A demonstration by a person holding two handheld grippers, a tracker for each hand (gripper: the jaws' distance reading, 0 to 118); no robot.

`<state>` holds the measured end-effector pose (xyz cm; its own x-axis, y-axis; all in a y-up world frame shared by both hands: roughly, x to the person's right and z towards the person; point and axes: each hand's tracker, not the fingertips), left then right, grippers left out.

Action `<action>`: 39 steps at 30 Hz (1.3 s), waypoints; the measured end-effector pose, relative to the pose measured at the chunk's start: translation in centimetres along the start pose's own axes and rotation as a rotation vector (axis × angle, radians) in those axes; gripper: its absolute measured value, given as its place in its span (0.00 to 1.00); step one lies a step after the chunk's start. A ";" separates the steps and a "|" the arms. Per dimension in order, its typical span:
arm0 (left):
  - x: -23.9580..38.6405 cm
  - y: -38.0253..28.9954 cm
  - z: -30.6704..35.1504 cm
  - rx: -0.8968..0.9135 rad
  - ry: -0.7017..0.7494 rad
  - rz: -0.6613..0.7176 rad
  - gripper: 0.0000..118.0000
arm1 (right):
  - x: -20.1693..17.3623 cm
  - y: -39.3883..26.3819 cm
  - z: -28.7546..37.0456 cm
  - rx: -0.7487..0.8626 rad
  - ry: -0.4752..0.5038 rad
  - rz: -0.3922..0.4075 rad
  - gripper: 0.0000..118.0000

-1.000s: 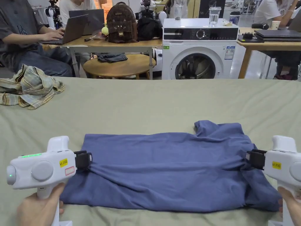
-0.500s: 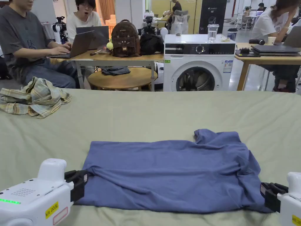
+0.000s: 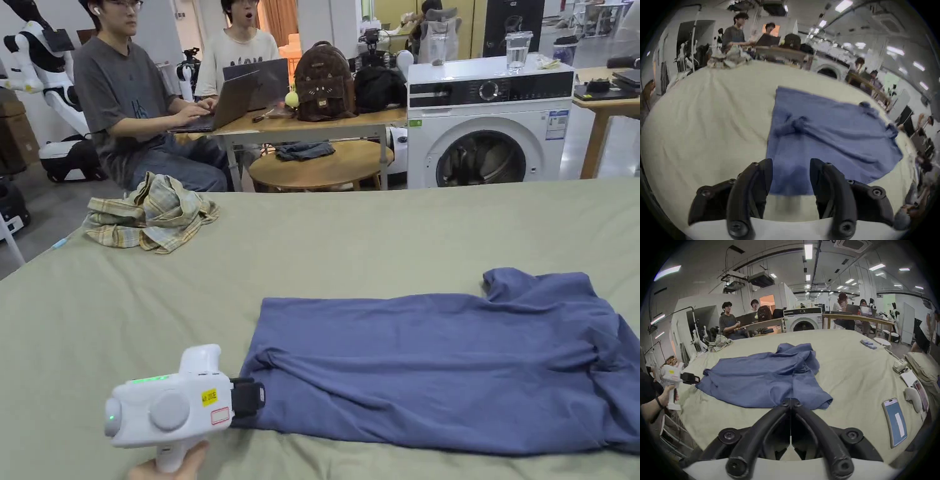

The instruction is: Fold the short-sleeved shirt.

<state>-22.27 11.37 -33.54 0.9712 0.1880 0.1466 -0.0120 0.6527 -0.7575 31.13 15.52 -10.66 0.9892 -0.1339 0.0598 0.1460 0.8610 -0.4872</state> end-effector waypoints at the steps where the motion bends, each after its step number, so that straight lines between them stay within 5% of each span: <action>1: 0.2 0.0 -1.4 -0.044 0.035 -0.011 0.38 | 0.4 0.1 0.3 0.000 -0.010 -0.001 0.00; 6: 1.7 0.3 -2.2 -0.059 0.049 -0.042 0.21 | 2.6 0.6 0.7 0.005 -0.074 -0.039 0.00; 7: 1.9 0.1 -2.1 -0.063 0.022 -0.055 0.05 | 2.9 0.9 0.3 0.011 -0.077 -0.056 0.00; 8: 2.4 -0.2 -2.2 -0.069 0.013 -0.026 0.00 | 3.1 1.3 -0.5 0.010 -0.080 -0.064 0.00; 10: 3.0 -0.4 -2.4 -0.056 0.060 -0.057 0.00 | 3.2 2.1 -2.9 -0.015 -0.110 -0.086 0.01; 11: 3.3 -0.4 -2.2 -0.060 0.065 -0.065 0.00 | 3.4 2.5 -4.4 -0.030 -0.102 -0.102 0.16; 12: 3.4 -0.3 -1.8 -0.067 0.061 -0.061 0.00 | 3.7 2.6 -6.1 -0.068 -0.075 -0.133 0.49; 13: 3.3 -0.1 -1.8 -0.078 0.056 -0.058 0.00 | 3.9 2.8 -8.0 -0.117 -0.043 -0.166 0.63; 17: 3.5 -0.3 -1.7 -0.086 0.050 -0.042 0.00 | 5.0 1.8 -15.2 -0.269 -0.094 -0.243 0.60; 19: 4.1 -0.6 -1.5 -0.076 0.062 -0.064 0.00 | 4.8 0.8 -16.4 -0.338 -0.113 -0.236 0.26; 20: 4.1 -0.6 -1.5 -0.072 0.069 -0.075 0.00 | 4.3 0.9 -15.6 -0.288 -0.198 -0.181 0.08; 21: 4.2 -0.7 -1.5 -0.073 0.069 -0.075 0.00 | 4.3 1.3 -15.0 -0.265 -0.151 -0.222 0.04; 26: 3.6 0.4 -0.1 -0.090 0.031 -0.089 0.00 | 4.2 1.9 -13.6 -0.237 -0.175 -0.184 0.03; 28: 3.5 0.1 3.8 0.076 0.007 -0.125 0.00 | 3.8 2.6 -11.3 -0.180 -0.228 -0.143 0.03; 39: 1.6 -9.3 12.9 -0.002 -0.092 -0.166 0.00 | 4.6 -3.3 1.0 -0.212 -0.192 -0.195 0.03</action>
<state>-23.65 15.03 -18.07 0.9338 0.1445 0.3274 0.1472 0.6789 -0.7193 35.23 12.56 -7.94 0.9304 -0.1738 0.3226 0.3463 0.7047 -0.6192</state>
